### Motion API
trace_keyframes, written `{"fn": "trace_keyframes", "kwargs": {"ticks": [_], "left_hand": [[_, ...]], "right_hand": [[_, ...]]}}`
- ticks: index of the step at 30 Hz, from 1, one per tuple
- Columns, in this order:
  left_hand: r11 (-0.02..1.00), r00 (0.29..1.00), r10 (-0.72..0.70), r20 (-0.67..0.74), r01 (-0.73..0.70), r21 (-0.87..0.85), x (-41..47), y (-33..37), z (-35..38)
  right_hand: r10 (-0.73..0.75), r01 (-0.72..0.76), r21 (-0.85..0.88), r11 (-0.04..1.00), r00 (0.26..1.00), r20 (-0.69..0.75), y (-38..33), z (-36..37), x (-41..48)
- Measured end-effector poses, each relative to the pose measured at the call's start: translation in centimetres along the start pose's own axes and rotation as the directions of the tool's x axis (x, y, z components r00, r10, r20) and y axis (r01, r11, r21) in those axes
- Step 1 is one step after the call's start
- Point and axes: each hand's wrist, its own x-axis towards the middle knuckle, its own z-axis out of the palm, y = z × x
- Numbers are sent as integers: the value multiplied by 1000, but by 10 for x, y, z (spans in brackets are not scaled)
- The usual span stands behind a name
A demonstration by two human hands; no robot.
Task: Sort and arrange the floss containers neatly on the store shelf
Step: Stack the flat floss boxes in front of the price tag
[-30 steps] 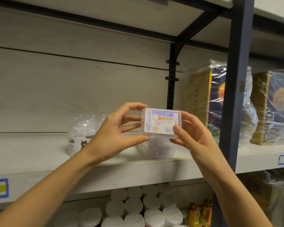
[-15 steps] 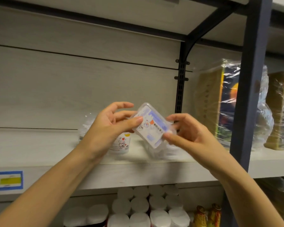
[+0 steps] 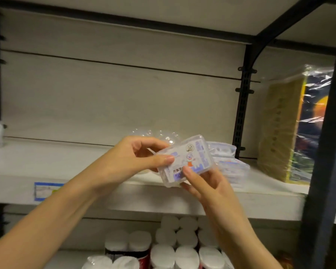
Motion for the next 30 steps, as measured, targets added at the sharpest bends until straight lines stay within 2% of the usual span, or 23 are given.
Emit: {"fn": "trace_keyframes", "kwargs": {"ticks": [2, 4, 6, 8, 12, 17, 20, 22, 26, 30], "left_hand": [[996, 999, -27, -17, 28, 79, -9, 2, -18], [987, 998, -50, -32, 54, 149, -20, 3, -34], [982, 996, -52, -70, 64, 179, -37, 1, -46], [979, 996, -37, -87, 53, 198, -60, -6, -57], [989, 982, -24, -187, 51, 141, -102, -22, -85], [959, 945, 74, -318, 20, 283, -97, -10, -144], [936, 947, 106, -304, 8, 351, -69, -13, -187], [940, 960, 58, -273, 40, 340, -52, -27, -210], [914, 980, -89, -176, 151, 376, -42, -67, -242], [895, 980, -175, -95, 198, 399, -46, -89, -254]], "right_hand": [[-109, 106, -99, 989, 994, -20, -4, 0, 3], [-160, 178, -214, 960, 982, 99, -10, 1, 3], [-128, 214, -330, 919, 956, 264, -13, 9, -1], [-101, 230, -361, 904, 934, 344, -8, 21, -7], [-61, 212, -352, 912, 917, 394, 3, 63, -13], [-196, 355, -421, 835, 906, 377, -11, 125, 25], [-195, 375, -587, 717, 917, 347, -14, 159, 70], [-139, 337, -665, 667, 933, 333, -6, 176, 94], [17, 218, -702, 678, 950, 311, 27, 198, 108], [85, 182, -722, 668, 945, 317, 41, 205, 107]]}}
